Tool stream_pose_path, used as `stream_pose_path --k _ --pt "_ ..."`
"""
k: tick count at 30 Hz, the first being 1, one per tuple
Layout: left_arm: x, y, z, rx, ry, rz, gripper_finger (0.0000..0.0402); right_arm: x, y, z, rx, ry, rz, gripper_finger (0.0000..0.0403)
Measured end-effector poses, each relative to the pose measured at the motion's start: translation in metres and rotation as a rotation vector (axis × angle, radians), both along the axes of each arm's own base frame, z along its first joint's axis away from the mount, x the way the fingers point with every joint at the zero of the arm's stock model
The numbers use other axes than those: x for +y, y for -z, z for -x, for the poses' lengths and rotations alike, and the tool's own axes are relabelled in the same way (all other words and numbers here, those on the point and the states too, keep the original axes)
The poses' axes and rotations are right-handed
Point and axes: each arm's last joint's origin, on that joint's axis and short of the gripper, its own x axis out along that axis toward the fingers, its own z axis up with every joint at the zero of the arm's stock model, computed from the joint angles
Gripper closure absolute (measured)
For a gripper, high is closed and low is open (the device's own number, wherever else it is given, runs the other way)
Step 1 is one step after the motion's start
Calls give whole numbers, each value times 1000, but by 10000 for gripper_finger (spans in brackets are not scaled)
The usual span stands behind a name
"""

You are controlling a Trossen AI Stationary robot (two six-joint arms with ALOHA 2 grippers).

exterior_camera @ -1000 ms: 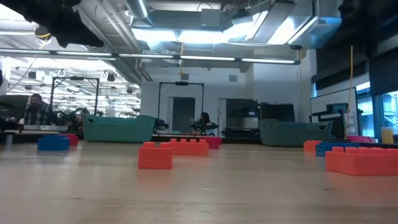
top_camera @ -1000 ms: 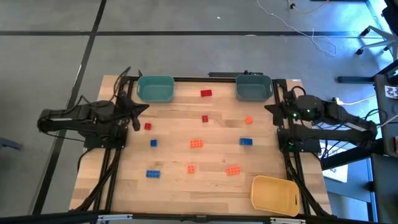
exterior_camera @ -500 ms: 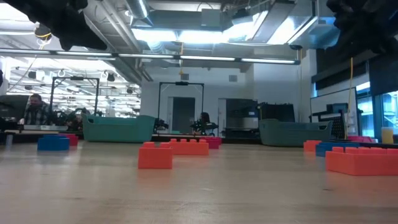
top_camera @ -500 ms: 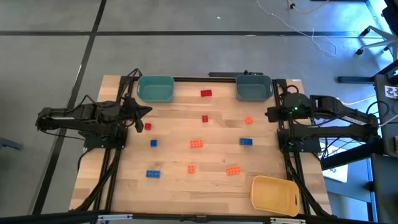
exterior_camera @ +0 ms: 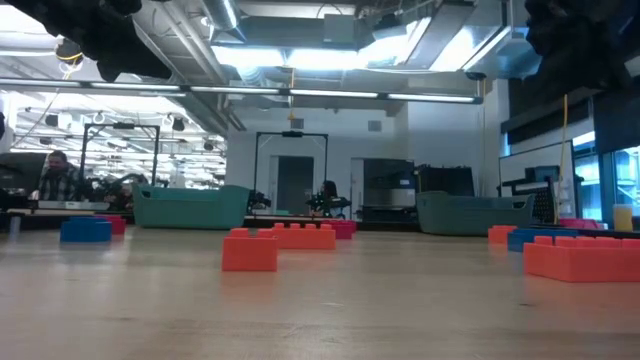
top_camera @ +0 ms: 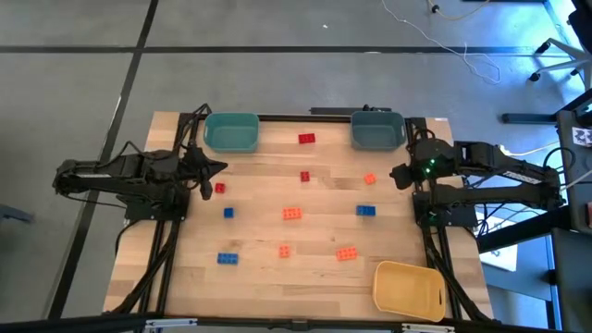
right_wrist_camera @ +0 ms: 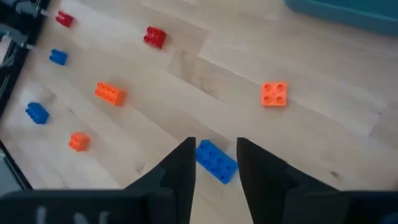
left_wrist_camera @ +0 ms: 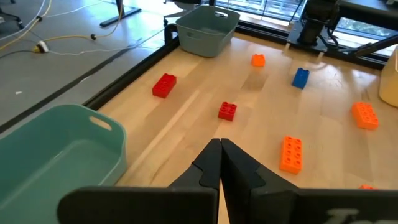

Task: Sort & place blocks by color
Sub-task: Put the orange game piece into the dark blue bin

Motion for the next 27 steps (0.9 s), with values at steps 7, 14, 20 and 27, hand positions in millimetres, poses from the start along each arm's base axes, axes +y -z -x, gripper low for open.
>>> stream_pose_path --k 7,14,20,27 --pt "0 0 0 0 0 0 401 3 8 8 129 -4 -92 287" --pt "0 0 0 0 0 0 401 1 12 0 183 -22 -86 264" --pt "0 0 0 0 0 0 401 -3 21 -23 266 -40 -92 245" --pt "0 0 0 -1 -1 1 401 -14 39 -64 301 -92 -65 238"
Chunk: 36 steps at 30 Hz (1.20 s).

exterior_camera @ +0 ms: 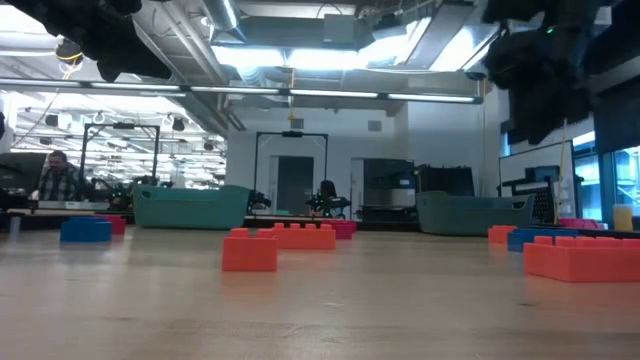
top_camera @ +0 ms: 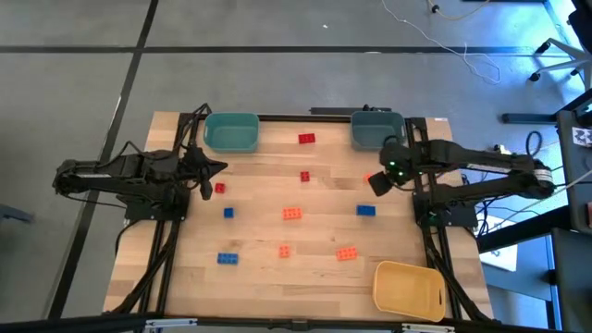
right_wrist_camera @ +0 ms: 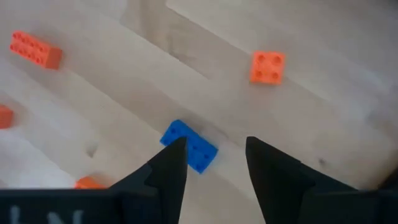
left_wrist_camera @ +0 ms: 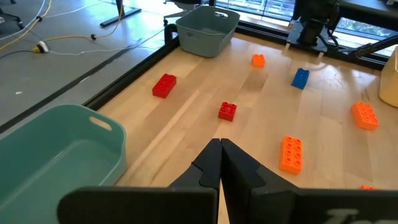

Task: Sort & place blocks by color
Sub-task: Put the orange game piece into the dark blue bin

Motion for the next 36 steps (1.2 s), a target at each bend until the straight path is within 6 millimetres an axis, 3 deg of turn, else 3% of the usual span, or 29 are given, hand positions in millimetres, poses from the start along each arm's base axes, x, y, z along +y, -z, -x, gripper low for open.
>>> stream_pose_path --k 8,18,28,36 --pt "0 0 0 0 1 -1 401 -30 27 -17 145 141 -50 238" --pt "0 -8 -3 -41 33 -107 401 -66 49 -24 189 128 -106 238" --pt "0 -8 -7 -23 35 -110 401 -79 70 -31 255 108 -172 238" --pt "0 -36 -12 83 43 -121 401 -85 83 -41 250 72 -163 238"
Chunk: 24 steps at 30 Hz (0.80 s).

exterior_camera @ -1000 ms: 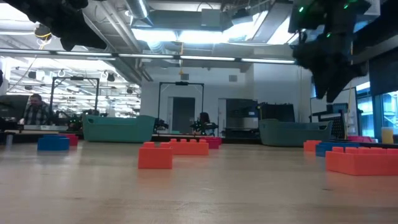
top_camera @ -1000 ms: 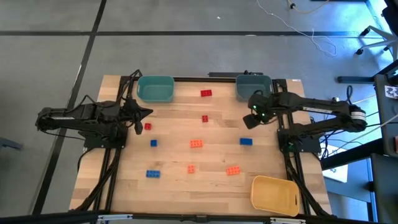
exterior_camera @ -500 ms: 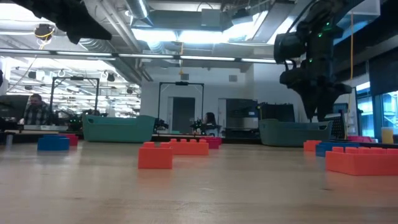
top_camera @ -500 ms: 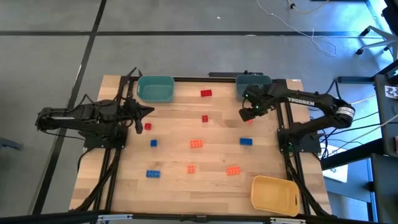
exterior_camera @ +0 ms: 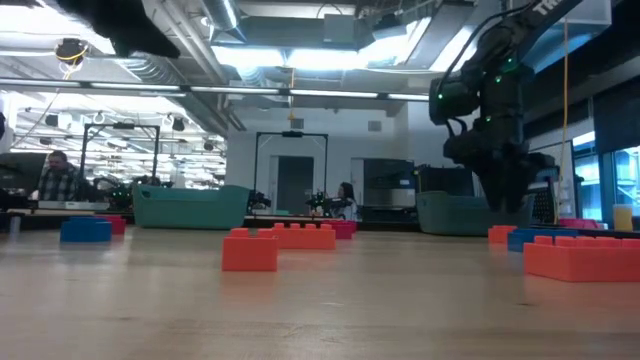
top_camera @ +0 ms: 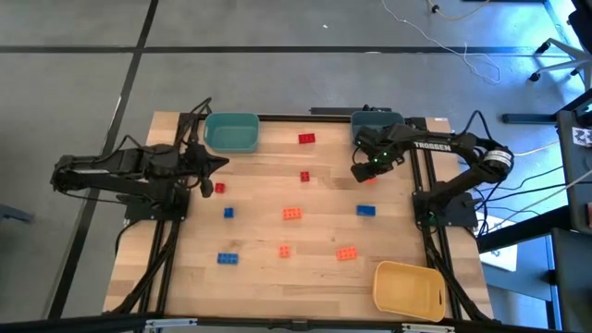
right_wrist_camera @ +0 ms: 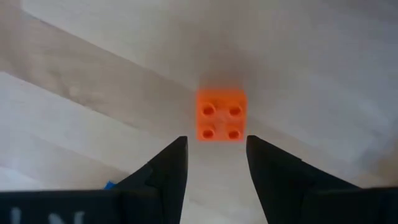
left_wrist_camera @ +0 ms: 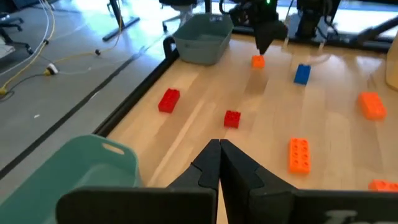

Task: Sort & place blocks by color
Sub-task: Put the orange game piece into the dark blue bin

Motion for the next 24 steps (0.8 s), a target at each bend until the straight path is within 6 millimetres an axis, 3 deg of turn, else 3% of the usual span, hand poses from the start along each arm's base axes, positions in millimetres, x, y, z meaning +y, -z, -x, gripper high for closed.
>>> stream_pose_path --k 8,24 --pt "0 -24 -6 25 15 -36 401 -1 4 -2 6 -65 5 237" --pt "0 -25 -7 29 13 -39 401 -4 4 -6 -31 -135 42 237"
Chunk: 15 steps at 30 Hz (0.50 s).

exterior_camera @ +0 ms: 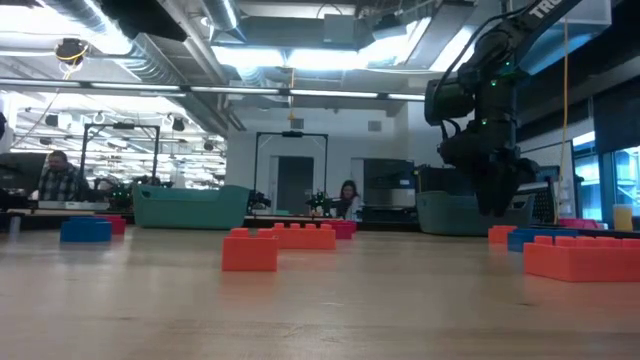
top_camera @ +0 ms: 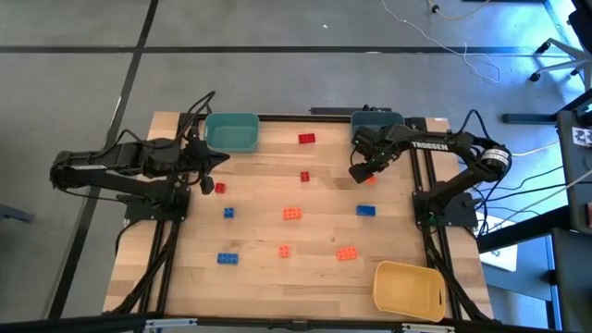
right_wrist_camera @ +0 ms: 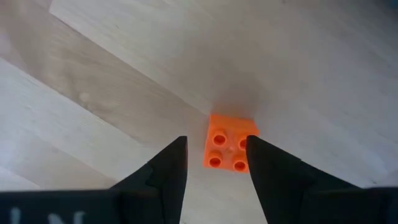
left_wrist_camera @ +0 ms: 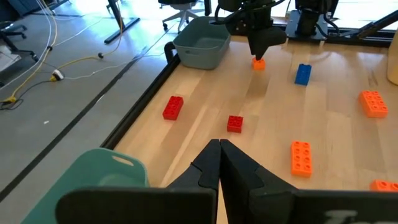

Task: Sort & place blocks by color
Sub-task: Put the orange game piece into the dark blue bin

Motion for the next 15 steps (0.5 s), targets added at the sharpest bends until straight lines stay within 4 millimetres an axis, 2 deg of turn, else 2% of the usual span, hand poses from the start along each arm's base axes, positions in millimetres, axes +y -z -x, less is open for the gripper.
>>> stream_pose_path --k 15 --pt "0 0 0 0 0 0 401 -3 20 -3 92 59 -39 237"
